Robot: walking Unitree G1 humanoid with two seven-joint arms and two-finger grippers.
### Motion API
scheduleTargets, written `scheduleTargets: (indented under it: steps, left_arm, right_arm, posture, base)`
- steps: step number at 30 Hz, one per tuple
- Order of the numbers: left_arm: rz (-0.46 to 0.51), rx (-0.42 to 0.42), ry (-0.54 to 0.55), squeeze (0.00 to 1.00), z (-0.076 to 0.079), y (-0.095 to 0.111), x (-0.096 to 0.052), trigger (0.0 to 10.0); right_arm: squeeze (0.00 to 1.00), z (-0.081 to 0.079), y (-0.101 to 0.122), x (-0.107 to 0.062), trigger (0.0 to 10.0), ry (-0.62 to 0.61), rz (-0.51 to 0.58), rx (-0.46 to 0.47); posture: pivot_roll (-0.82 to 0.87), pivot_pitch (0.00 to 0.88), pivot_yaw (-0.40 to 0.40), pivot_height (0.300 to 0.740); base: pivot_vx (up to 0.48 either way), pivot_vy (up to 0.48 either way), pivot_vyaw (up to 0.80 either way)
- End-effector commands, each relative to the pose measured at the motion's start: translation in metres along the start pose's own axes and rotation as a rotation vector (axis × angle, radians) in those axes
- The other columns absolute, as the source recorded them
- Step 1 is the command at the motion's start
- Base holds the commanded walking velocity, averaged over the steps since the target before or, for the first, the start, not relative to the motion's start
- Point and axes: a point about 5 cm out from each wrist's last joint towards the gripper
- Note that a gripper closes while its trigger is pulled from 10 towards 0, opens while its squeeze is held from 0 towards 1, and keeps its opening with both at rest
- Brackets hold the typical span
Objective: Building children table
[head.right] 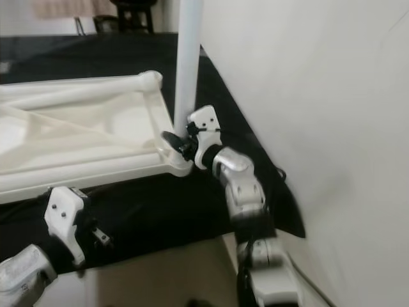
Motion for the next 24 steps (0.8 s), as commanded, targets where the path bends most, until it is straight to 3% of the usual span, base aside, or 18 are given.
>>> scheduleTargets:
  steps: [1,2,3,6,10,11,17,19,22,23,24]
  left_arm:
    - [-0.004,0.007,-0.017,0.0,0.0,0.002,-0.001,10.0]
    - [-0.003,0.004,-0.02,0.0,0.0,0.002,0.0,8.7]
    - [-0.002,0.001,-0.031,0.0,0.001,0.002,0.002,0.0]
    - [0.003,-0.01,-0.026,0.0,0.0,0.003,0.003,0.0]
    - [0.002,-0.009,-0.021,0.0,-0.001,0.003,0.002,0.0]
    - [0.001,-0.008,-0.024,0.0,-0.001,0.003,0.002,0.0]
    - [0.008,-0.017,-0.044,0.0,0.002,0.004,0.004,0.0]
    - [0.008,-0.018,-0.047,0.0,0.002,0.004,0.005,0.0]
    - [0.004,-0.017,-0.048,0.0,0.003,0.003,0.004,0.0]
    - [0.001,-0.017,-0.049,0.0,0.003,0.002,0.004,0.0]
    - [-0.001,-0.017,-0.049,0.0,0.004,0.001,0.004,0.0]
  right_arm:
    - [0.0,-0.021,-0.051,-0.014,0.0,0.106,-0.271,0.023]
    - [0.0,-0.026,-0.046,-0.011,0.0,0.159,-0.249,-0.007]
    - [0.0,-0.026,-0.042,-0.004,0.0,0.202,-0.244,-0.042]
    - [0.0,-0.026,-0.03,0.009,0.0,0.278,-0.232,-0.074]
    - [0.0,-0.031,-0.025,0.009,0.0,0.286,-0.232,-0.068]
    - [0.0,-0.034,-0.023,0.008,10.0,0.305,-0.243,-0.07]
    - [0.0,-0.022,0.005,0.019,10.0,0.357,-0.168,-0.122]
    - [0.0,-0.013,0.023,0.023,10.0,0.481,-0.082,-0.13]
    - [0.0,-0.009,0.029,0.021,10.0,0.584,-0.059,-0.145]
    - [1.0,-0.004,0.036,0.019,10.0,0.716,-0.044,-0.192]
    - [1.0,0.0,0.042,0.018,10.0,0.819,-0.04,-0.235]
  posture:
    - [0.1,0.244,-0.089,0.74]
    - [0.09,0.23,-0.087,0.74]
    - [0.1,0.231,-0.1,0.74]
    - [0.11,0.225,-0.105,0.74]
    - [0.12,0.223,-0.104,0.74]
    - [0.12,0.221,-0.103,0.74]
    - [0.12,0.203,-0.101,0.74]
    - [0.13,0.2,-0.101,0.74]
    - [0.13,0.195,-0.106,0.74]
    - [0.14,0.186,-0.112,0.74]
    - [0.15,0.181,-0.118,0.74]
  base:
    - [0.0,0.0,0.0]
    - [0.0,0.0,0.0]
    - [0.0,0.0,0.0]
    - [0.0,0.0,0.0]
    - [0.0,0.0,0.0]
    - [0.0,0.0,0.0]
    - [0.0,0.0,0.0]
    - [0.0,0.0,0.0]
    - [0.0,0.0,0.0]
    - [0.0,0.0,0.0]
    - [0.0,0.0,0.0]
Point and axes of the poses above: a point about 5 cm out from each wrist's last joint towards the gripper, its own x axis pointing out of the wrist towards the gripper, its own y axis along the axis of the wrist's last joint, z = x × y
